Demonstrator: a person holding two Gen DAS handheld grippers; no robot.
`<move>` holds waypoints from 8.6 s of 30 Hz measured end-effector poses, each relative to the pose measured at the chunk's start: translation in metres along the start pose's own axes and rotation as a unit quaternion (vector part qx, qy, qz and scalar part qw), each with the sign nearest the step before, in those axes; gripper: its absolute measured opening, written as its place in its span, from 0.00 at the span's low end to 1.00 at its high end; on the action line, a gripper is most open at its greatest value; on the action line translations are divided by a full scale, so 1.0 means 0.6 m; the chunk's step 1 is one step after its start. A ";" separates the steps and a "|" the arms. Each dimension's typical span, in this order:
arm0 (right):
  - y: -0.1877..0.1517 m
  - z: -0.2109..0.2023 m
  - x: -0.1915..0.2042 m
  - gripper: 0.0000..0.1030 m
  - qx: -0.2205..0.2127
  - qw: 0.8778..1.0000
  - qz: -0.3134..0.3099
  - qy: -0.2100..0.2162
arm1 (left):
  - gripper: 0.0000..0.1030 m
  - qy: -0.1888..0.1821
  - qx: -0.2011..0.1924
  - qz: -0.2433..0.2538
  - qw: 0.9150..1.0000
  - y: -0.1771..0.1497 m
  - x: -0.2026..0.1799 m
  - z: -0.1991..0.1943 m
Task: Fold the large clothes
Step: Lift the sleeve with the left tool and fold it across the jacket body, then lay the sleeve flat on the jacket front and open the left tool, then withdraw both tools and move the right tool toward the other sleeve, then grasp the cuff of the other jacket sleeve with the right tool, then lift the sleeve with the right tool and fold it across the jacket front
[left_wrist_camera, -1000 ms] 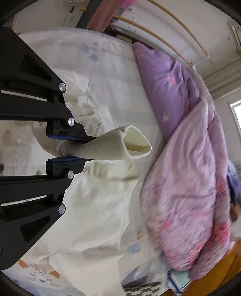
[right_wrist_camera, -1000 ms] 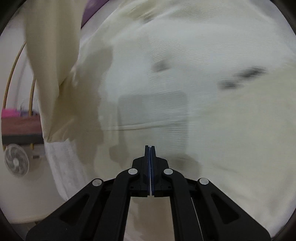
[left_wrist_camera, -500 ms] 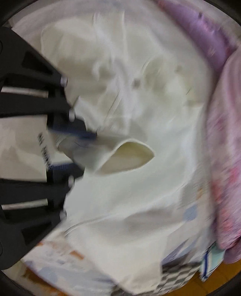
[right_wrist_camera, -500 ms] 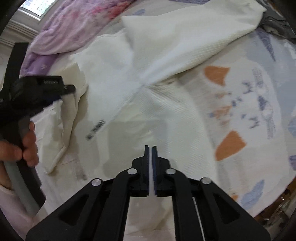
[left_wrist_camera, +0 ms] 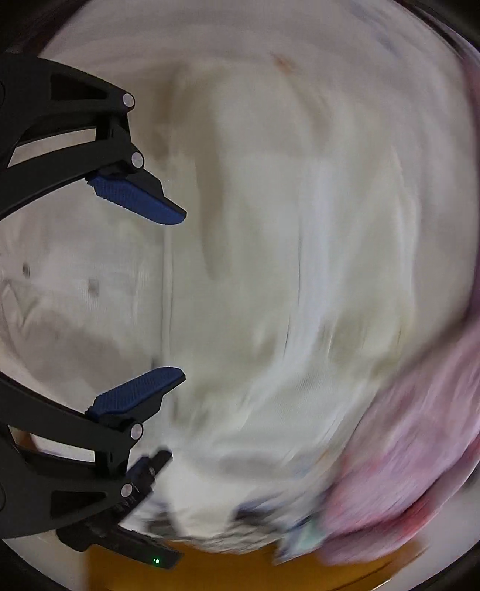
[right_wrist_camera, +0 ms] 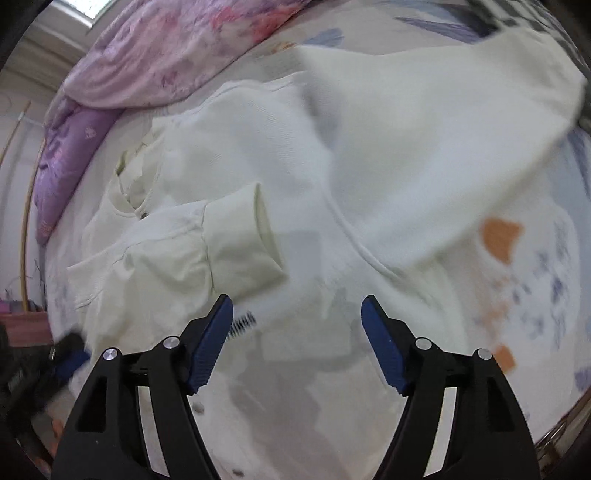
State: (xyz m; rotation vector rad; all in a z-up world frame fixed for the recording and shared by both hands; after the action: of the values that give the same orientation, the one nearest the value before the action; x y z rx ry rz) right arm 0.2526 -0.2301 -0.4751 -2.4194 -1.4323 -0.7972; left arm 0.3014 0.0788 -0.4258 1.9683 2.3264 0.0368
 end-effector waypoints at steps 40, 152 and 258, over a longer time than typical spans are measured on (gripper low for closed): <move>0.073 0.114 0.090 0.06 0.070 0.996 -0.041 -0.029 | 0.18 0.119 -0.003 0.066 0.991 0.233 0.168 0.121; 0.019 -0.649 -0.258 0.91 -0.222 0.975 -0.002 -0.035 | 0.58 0.132 -0.115 0.208 0.962 -0.252 -0.446 -0.350; 0.077 -0.183 0.377 0.08 -0.171 0.951 -0.237 0.098 | 0.10 0.113 -0.144 0.112 0.977 0.120 -0.028 -0.195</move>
State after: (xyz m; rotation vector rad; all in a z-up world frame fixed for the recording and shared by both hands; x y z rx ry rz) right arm 0.3405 -0.1340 -0.2551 -2.1456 -1.9560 -1.4554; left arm 0.3645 0.0790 -0.3028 2.1522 2.0590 0.6078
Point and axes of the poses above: each gripper's, at about its wrist camera, not at the fingertips, and z roughly the way its jaws point, x to its left, y to its top, the point moved 2 cm from there along z, roughly the way its jaws point, and after that the axes turned 13 degrees about y, right-handed, at the moved point
